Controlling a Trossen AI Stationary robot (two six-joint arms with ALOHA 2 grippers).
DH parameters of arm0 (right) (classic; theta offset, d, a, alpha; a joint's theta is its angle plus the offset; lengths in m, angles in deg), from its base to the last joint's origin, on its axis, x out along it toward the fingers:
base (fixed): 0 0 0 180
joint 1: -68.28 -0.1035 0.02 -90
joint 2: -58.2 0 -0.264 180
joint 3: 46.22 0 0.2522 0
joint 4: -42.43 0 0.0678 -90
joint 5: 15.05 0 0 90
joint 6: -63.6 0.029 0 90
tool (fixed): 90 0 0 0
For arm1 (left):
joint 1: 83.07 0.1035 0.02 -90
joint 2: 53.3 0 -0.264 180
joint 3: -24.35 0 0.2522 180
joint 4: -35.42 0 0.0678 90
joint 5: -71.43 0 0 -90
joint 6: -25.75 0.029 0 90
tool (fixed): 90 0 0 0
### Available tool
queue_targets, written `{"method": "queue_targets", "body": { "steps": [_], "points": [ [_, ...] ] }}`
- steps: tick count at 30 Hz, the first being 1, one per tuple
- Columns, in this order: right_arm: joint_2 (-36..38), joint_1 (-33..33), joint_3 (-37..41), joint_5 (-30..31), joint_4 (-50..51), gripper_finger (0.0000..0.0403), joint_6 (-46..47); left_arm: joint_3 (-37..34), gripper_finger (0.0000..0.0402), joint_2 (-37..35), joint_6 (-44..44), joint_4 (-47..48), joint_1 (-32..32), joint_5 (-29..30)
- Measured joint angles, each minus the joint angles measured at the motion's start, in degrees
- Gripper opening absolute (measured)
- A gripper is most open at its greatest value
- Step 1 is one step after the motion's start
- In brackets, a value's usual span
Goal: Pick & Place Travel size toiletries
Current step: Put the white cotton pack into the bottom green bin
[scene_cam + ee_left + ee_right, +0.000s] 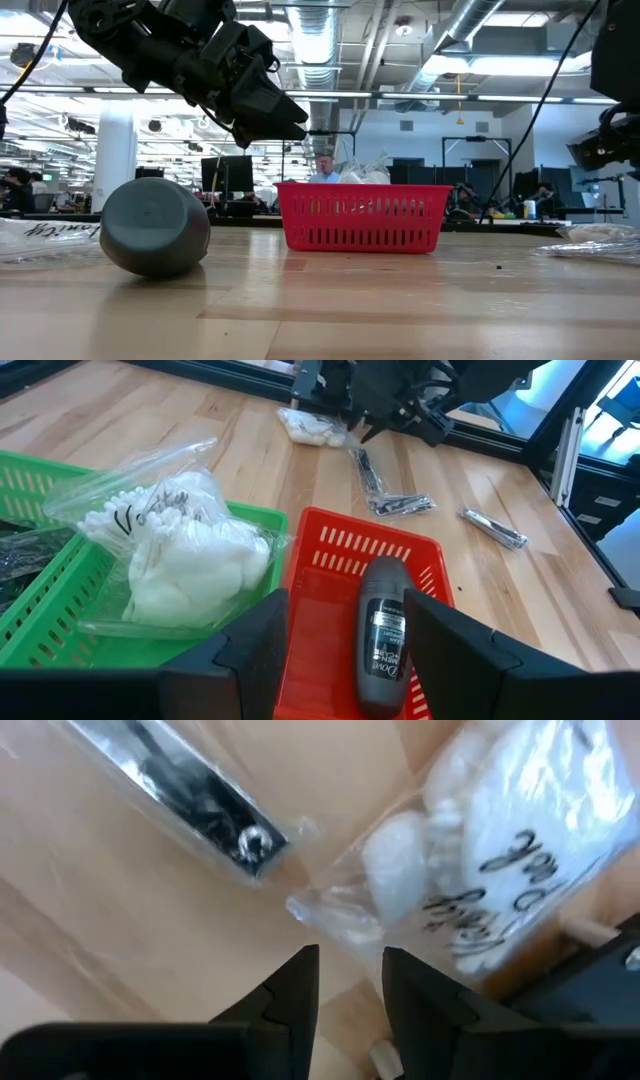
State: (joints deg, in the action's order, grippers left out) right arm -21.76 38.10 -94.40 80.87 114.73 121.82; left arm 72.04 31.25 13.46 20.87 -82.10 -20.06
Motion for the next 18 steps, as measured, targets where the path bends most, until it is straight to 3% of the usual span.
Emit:
{"method": "queue_targets", "body": {
  "steps": [12, 18],
  "points": [
    [-0.2, 4.5, 0.0, 1.0, -4.5, 0.0095, -7.7, 0.0, 0.019, 0.0, 0.1, 0.0, 0.0, 0.0],
    [-5.9, 6.7, -0.5, -1.1, -4.5, 0.0037, -10.9, 0.0, 0.019, 0.0, 0.5, 0.0, 0.0, 0.0]
  ]
}}
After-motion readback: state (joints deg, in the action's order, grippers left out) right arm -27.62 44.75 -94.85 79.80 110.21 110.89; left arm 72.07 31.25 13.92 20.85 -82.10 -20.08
